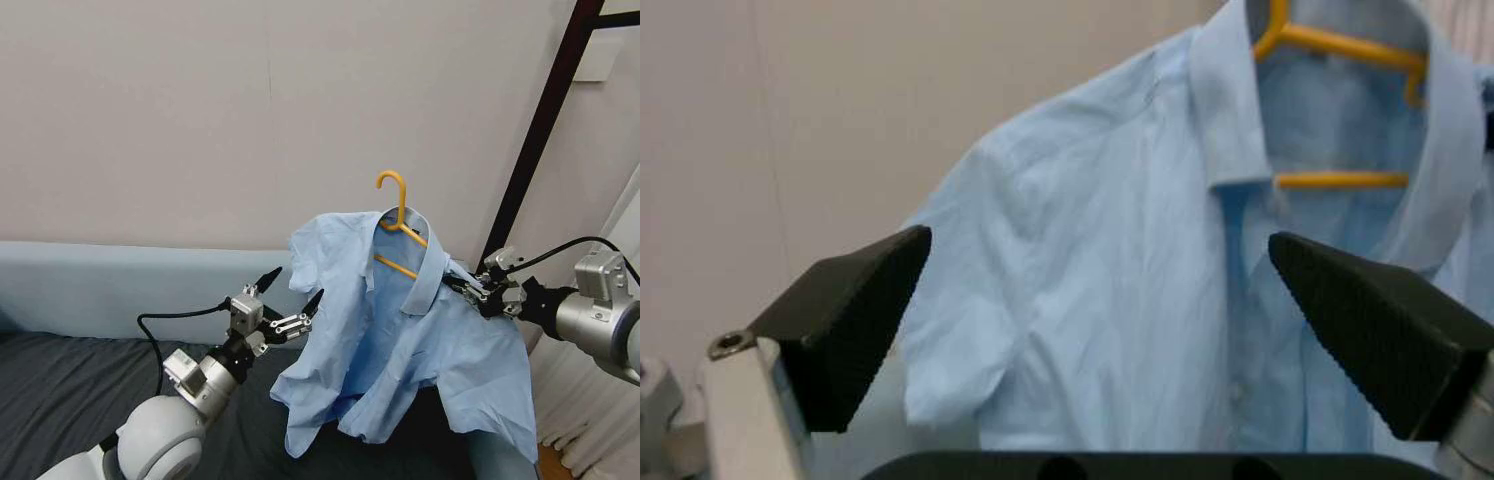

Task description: Pick up the clothes from the sofa and hang them on the clothes hanger.

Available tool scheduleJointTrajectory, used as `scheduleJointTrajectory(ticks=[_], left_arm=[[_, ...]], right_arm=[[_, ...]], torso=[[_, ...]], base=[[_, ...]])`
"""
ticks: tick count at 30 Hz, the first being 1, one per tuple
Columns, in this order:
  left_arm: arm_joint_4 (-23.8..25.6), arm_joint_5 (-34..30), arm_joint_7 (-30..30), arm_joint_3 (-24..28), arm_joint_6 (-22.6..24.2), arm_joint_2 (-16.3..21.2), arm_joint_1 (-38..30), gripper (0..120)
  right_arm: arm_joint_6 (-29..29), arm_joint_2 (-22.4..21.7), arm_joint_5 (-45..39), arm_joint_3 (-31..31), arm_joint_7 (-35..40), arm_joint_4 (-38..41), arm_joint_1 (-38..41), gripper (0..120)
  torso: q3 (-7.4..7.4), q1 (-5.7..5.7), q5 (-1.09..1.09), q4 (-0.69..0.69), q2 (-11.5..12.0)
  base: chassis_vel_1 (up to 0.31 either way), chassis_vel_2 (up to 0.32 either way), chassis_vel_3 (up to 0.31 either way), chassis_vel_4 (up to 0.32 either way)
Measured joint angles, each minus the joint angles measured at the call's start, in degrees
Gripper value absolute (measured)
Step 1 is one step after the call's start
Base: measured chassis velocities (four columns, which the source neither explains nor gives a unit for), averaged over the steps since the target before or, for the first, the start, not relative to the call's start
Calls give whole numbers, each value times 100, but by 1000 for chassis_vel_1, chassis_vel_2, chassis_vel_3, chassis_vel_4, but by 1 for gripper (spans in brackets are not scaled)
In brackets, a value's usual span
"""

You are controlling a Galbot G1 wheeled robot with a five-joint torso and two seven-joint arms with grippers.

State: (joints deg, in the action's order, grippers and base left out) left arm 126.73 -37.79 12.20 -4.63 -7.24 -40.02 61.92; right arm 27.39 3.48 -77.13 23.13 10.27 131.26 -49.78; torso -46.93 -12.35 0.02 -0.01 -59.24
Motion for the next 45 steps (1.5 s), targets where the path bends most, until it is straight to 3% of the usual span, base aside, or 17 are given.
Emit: scheduleJointTrajectory(ticks=[5, 12, 13, 18, 20, 22, 24, 36, 45], left_arm=[[0, 225, 238, -266, -22, -114, 836, 100], [-59, 383, 343, -576, -116, -352, 1339, 100], [-176, 489, 408, -887, -249, -647, 1768, 100], [-283, 626, 421, -1187, -457, -930, 2166, 100], [-376, 731, 346, -1569, -778, -1312, 2878, 100], [-418, 800, 304, -1666, -899, -1426, 3101, 100], [-543, 998, 192, -1841, -1381, -1815, 3600, 100], [-605, 1049, 167, -1844, -1553, -1908, 3657, 100], [-604, 1039, 163, -1828, -1536, -1894, 3632, 100]], right_arm=[[145, -51, -125, 197, 177, 108, -2, 7], [253, -7, -195, 314, 343, 206, -6, 7], [258, 130, 21, 332, 463, 282, -38, 7], [239, 287, 222, 294, 569, 338, -70, 7], [272, 538, 524, 244, 740, 401, -128, 7], [302, 631, 565, 235, 851, 427, -138, 7], [323, 757, 764, 224, 1020, 501, -172, 7], [814, 526, 297, 435, 1990, 841, -128, 7], [1461, -186, -1669, 1217, 3927, 1116, 8, 7]], torso=[[0, 0, -1, 1, 0], [0, 0, -2, 0, 0], [-1, 0, 0, 1, 0], [-1, 0, 0, 0, 0], [-1, 0, 0, 1, 0], [-1, 0, 0, 2, 0], [-1, 0, 0, 1, 0], [-1, 0, 1, 0, 0], [-1, 0, 1, 0, 0]], base=[[0, 0, 0, 0], [0, 0, 0, 0], [0, 0, 0, 0], [0, 0, 0, 0], [0, 0, 0, 0], [0, 0, 0, 0], [0, 0, 0, 0], [0, 0, 0, 0], [0, 0, 0, 0]])
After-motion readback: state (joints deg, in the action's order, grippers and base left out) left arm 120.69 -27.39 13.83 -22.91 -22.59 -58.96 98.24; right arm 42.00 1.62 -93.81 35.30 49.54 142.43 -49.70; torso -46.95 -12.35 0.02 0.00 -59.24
